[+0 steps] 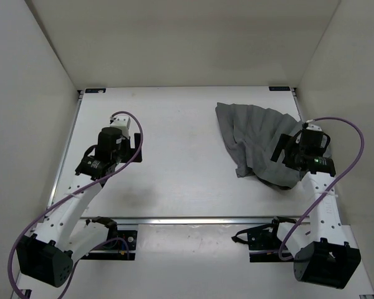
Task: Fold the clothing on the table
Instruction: Grab the skirt from the pile
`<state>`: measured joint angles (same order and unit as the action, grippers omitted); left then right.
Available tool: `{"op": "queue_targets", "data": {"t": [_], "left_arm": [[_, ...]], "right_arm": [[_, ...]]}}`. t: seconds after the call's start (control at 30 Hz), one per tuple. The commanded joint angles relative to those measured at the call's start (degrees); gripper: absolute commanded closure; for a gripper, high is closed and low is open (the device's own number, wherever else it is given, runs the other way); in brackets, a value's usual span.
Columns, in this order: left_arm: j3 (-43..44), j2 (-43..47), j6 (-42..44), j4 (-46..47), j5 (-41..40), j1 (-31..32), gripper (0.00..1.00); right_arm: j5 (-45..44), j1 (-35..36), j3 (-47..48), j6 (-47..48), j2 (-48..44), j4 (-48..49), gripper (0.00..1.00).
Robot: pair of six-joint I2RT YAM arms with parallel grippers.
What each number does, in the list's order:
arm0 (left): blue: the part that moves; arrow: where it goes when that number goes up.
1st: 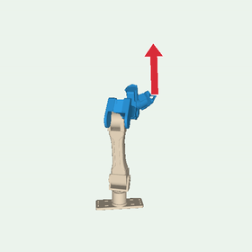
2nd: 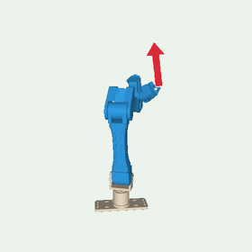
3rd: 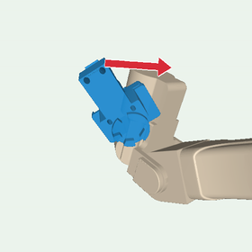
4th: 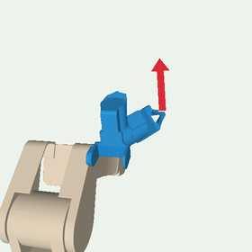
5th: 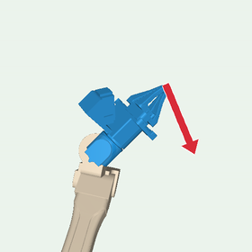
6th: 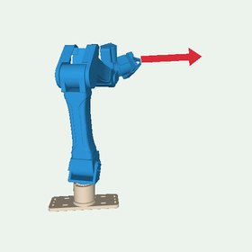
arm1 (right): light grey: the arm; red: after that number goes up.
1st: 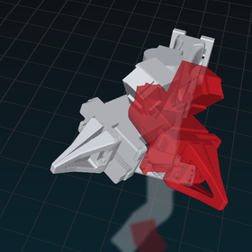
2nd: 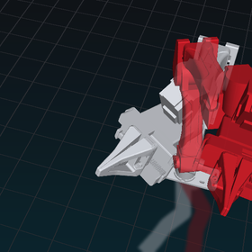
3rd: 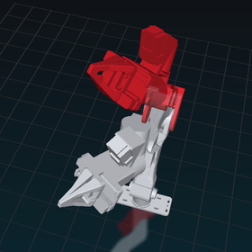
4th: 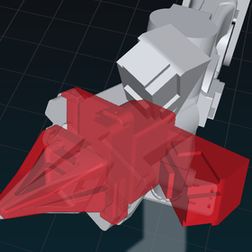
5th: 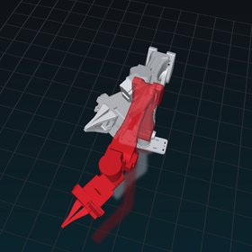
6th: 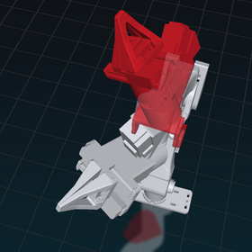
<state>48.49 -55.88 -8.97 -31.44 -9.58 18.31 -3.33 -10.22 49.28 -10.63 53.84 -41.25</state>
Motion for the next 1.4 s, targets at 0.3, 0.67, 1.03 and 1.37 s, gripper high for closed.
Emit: {"op": "queue_targets", "data": {"t": [0.3, 0.67, 1.03, 1.37], "left_arm": [[-0.7, -2.2, 1.9, -6.6, 1.2, 1.1, 0.01], [5.8, -8.4, -1.1, -11.2, 3.9, -2.7, 0.01], [11.0, -14.6, -0.5, -2.8, 23.7, -7.8, 0.01], [-0.4, -11.1, -14.3, 16.1, 39.5, -3.3, 0.02]], "right_arm": [[-0.9, 4.1, 7.1, 1.0, 9.0, -2.3, 0.01], [9.2, 5.1, 6.6, 2.0, 11.1, 0.0, 0.01], [9.8, 4.4, 5.0, 0.6, 7.3, 1.3, 0.01], [14.7, 7.0, 2.8, -1.8, 6.8, 4.2, 0.05]]}}
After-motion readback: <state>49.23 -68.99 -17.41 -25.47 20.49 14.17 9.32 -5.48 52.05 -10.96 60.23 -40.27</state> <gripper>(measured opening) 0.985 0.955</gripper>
